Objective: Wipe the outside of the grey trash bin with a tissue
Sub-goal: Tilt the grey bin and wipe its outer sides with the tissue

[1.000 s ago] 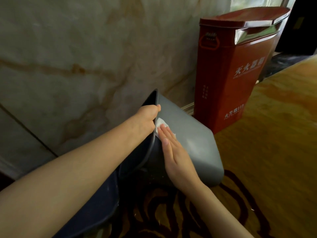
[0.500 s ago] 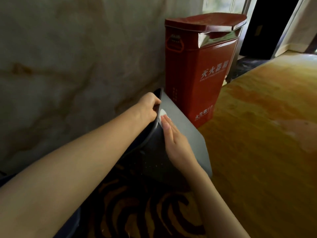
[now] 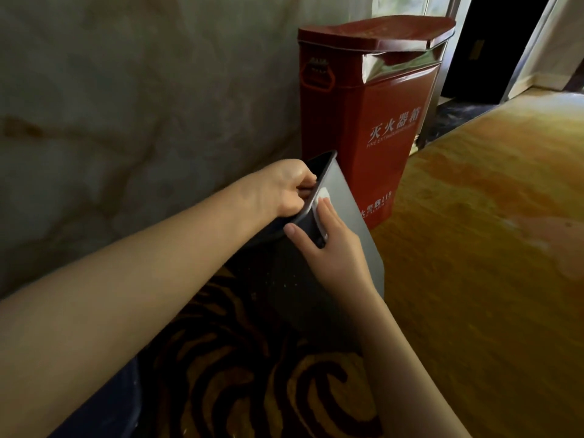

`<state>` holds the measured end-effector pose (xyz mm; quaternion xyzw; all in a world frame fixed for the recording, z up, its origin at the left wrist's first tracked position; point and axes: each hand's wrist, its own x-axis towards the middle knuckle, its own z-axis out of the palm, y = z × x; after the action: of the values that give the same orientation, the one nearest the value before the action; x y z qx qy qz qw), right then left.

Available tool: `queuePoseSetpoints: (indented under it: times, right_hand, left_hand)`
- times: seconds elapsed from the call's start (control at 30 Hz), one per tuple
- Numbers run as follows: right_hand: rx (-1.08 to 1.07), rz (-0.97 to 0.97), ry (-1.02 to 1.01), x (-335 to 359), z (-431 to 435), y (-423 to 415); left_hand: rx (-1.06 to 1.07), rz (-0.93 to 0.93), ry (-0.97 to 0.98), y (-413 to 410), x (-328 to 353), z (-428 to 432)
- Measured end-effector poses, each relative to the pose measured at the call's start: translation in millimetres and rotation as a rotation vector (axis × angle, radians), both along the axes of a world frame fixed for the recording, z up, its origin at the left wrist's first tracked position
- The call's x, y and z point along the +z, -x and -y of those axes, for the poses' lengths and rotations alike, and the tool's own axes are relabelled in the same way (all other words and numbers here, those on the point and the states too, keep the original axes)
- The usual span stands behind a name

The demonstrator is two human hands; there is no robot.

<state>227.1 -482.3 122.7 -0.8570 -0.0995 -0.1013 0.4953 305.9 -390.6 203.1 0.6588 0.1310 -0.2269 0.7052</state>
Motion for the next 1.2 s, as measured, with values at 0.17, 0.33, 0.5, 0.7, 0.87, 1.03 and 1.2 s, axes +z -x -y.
queuePoseSetpoints:
  times: [0.17, 0.33, 0.5, 0.7, 0.87, 1.03, 1.2]
  right_hand:
    - [0.010, 0.010, 0.024, 1, -13, -10]
    - [0.051, 0.013, 0.027, 1, -11, -18]
    - [0.136, -0.085, -0.056, 5, 1, -25]
    - [0.147, -0.028, -0.041, 9, -9, -15]
    - [0.197, 0.099, -0.036, 17, -40, -5]
    - [0.280, 0.089, 0.050, 32, -72, -9]
    - [0.266, 0.073, 0.175, 33, -75, -6]
  left_hand:
    - [-0.500, 0.076, -0.256, 27, 6, -50]
    - [-0.819, 0.196, -0.416, 35, 3, -90]
    - [-0.719, 0.360, -0.447, 49, -29, -90]
    - [-0.522, 0.463, -0.311, 64, -39, -94]
    - [-0.314, 0.518, -0.256, 75, -24, -106]
    - [0.025, 0.577, -0.280, 88, -15, -120]
    - [0.162, 0.635, -0.465, 89, -14, -126]
